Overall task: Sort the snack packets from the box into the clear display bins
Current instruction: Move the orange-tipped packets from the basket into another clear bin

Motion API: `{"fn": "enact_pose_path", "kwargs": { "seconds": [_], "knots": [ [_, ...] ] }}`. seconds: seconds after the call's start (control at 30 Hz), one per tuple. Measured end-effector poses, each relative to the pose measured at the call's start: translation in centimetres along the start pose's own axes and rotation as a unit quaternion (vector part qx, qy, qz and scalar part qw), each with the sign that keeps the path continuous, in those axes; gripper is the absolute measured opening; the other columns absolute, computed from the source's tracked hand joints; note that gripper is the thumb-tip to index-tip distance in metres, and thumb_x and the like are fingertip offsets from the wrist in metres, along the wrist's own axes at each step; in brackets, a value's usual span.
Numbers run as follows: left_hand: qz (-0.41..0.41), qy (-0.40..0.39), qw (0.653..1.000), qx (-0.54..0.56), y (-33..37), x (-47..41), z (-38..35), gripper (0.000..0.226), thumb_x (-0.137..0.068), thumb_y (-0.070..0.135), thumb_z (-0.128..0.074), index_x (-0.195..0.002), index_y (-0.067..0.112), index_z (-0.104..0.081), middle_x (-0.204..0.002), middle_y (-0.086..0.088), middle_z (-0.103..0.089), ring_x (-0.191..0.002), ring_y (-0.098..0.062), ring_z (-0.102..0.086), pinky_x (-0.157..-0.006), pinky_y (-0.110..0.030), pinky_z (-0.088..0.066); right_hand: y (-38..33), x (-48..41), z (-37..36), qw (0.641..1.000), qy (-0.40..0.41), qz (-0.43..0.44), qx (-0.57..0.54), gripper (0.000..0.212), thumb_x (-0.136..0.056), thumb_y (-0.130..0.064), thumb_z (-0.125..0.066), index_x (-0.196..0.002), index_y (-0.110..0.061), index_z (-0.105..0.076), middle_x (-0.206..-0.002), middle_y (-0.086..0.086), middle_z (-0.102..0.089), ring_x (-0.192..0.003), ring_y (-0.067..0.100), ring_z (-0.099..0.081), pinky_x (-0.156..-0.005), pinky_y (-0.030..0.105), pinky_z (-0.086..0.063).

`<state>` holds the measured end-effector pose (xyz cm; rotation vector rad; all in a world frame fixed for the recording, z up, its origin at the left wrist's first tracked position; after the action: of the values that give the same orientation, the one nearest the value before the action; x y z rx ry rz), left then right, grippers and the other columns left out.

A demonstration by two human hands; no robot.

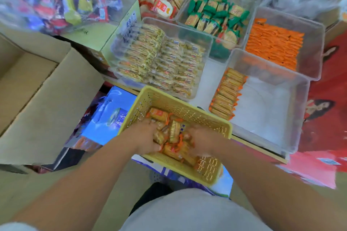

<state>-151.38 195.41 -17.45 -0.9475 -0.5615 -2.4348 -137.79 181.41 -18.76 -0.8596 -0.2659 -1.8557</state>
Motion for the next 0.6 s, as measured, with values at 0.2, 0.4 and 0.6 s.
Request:
{"fn": "enact_pose_path", "kwargs": {
  "seconds": [0.2, 0.4, 0.6],
  "knots": [
    [-0.053, -0.037, 0.997, -0.037, 0.3, -2.6, -0.5, 0.099, -0.089, 0.049, -0.07, -0.164, 0.017, -0.014, -0.17, -0.013, -0.018, -0.154, -0.033, -0.024, -0.123, -0.04, -0.026, 0.3, -1.0, -1.7, 0.996, 0.004, -0.061, 0.068, 0.09, -0.077, -0.059, -0.07, -0.153, -0.026, -0.033, -0.145, 0.004, -0.051, -0.129, 0.033, -0.042, -0.105, 0.043, -0.041],
    [-0.033, -0.061, 0.995, -0.069, 0.0, -4.1, -2.0, 0.102, -0.088, 0.053, -0.071, -0.163, 0.012, -0.014, -0.165, -0.015, -0.029, -0.147, -0.036, -0.034, -0.116, -0.042, -0.039, 0.4, -1.0, -2.5, 0.994, -0.009, -0.072, 0.08, 0.103, -0.074, -0.058, -0.075, -0.157, -0.026, -0.025, -0.156, 0.005, -0.037, -0.138, 0.034, -0.033, -0.112, 0.047, -0.033],
    [-0.036, -0.056, 0.995, -0.077, 0.1, -4.7, -1.9, 0.103, -0.089, 0.06, -0.067, -0.161, 0.008, -0.016, -0.164, -0.015, -0.03, -0.15, -0.035, -0.029, -0.121, -0.041, -0.027, 0.3, -1.0, -2.5, 0.992, -0.004, -0.076, 0.097, 0.096, -0.071, -0.059, -0.078, -0.15, -0.021, -0.038, -0.144, 0.004, -0.049, -0.132, 0.03, -0.036, -0.114, 0.047, -0.027]
  ]
}}
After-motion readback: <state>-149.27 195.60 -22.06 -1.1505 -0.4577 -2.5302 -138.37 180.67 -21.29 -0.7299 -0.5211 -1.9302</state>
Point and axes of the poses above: each hand's wrist, its own x-axis away from the middle knuckle, its own z-axis out of the back of the hand, y = z × x, the point moved 7 cm from there along -x, towards the middle knuckle
